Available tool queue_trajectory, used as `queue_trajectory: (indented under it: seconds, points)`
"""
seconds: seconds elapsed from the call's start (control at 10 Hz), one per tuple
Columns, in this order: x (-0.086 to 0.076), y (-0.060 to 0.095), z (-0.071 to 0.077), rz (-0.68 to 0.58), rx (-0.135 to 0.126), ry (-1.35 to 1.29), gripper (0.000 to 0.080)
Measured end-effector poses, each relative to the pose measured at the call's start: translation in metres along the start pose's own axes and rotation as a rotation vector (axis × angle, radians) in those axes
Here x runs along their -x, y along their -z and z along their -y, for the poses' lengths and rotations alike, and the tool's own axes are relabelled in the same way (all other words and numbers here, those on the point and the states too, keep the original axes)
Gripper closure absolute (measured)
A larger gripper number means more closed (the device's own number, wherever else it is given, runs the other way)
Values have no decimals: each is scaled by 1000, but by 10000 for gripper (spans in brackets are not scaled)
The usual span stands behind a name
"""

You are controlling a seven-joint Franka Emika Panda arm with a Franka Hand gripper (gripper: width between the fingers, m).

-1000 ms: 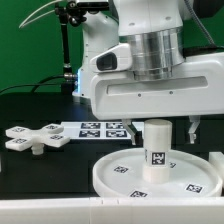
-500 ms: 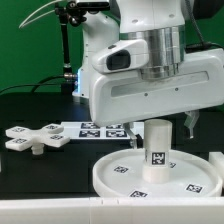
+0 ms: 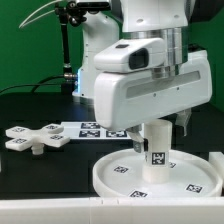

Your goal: Assemble round table

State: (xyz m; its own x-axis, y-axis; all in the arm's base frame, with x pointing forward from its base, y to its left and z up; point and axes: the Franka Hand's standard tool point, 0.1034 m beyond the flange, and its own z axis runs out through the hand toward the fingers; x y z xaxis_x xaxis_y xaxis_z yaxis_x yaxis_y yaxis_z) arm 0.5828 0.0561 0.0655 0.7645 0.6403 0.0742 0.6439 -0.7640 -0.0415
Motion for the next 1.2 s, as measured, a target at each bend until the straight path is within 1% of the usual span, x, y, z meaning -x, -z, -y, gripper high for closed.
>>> queue_trajectory:
  seconds: [0.3,0.6,1.0,1.2]
  points:
    - [-3,0,4,26,20,287,151]
    - [0,-1,3,41,25,509,151]
    - [2,-1,-1,53,28,699,151]
    - [4,-1,-4,70,33,844,151]
